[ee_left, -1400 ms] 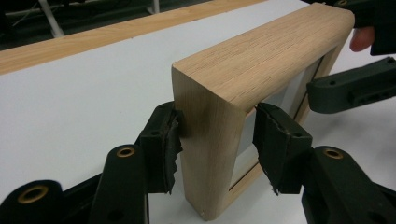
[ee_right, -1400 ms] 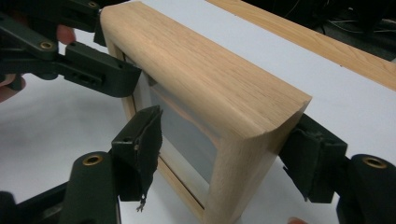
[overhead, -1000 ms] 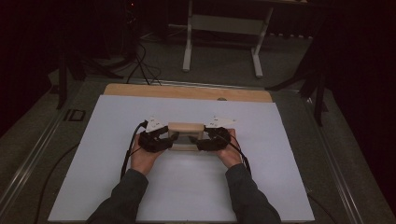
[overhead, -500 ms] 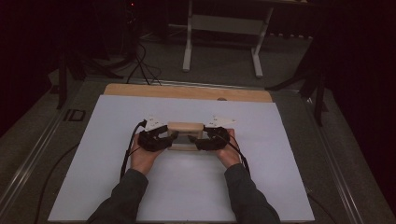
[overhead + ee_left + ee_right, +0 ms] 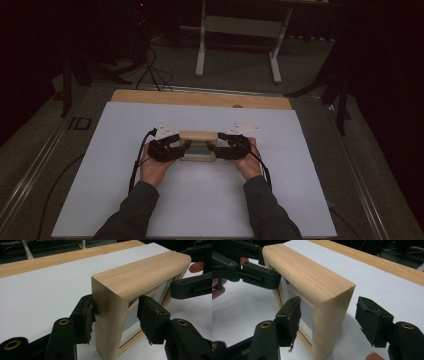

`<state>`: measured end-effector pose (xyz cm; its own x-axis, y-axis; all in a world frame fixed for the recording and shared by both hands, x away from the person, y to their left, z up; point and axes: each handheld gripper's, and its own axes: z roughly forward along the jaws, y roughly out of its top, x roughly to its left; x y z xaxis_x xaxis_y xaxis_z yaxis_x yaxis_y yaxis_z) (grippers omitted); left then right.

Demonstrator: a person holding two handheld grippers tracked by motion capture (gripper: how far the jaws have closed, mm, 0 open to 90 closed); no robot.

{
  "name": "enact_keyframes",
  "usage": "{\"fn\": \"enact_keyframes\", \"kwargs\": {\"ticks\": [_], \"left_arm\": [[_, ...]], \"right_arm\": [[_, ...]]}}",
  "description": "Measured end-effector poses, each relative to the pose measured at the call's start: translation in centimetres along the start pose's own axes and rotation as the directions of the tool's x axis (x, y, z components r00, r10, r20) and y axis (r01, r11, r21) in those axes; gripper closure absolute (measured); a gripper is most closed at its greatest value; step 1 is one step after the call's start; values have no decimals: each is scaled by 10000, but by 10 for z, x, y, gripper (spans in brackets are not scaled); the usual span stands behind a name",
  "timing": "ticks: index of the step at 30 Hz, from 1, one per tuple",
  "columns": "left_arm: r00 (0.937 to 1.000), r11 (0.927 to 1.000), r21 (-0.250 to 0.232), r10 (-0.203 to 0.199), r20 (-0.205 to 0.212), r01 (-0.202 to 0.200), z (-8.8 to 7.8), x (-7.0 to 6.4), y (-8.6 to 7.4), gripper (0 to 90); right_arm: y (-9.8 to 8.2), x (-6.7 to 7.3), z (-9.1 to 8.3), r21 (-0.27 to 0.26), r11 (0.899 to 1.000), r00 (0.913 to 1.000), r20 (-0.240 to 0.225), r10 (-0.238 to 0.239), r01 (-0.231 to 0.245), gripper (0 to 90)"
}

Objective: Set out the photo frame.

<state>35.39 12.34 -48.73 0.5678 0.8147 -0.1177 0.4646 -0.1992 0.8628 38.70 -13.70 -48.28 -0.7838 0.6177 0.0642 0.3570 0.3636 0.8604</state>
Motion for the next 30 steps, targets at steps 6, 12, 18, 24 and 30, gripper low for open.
{"fn": "enact_keyframes", "kwargs": {"ticks": [6,12,18,24,30], "left_arm": [[9999,9999,-23,-119,-39,119,1,1,0,477],[9995,9995,-4,-304,-65,304,3,3,1,493],[9984,9984,-17,-568,76,568,6,7,2,494],[9977,9978,22,-667,127,666,9,10,2,479],[9971,9969,170,-765,-27,765,12,12,0,400]], "right_arm": [[0,-2,-2,-96,9999,9998,179,109,-108,476],[1,-1,3,-3,9998,9995,228,200,-200,515],[1,-2,7,49,9995,9989,350,321,-323,512],[1,-2,7,125,9993,9987,368,341,-346,469],[0,-4,5,189,9991,9986,362,382,-389,420]]}}
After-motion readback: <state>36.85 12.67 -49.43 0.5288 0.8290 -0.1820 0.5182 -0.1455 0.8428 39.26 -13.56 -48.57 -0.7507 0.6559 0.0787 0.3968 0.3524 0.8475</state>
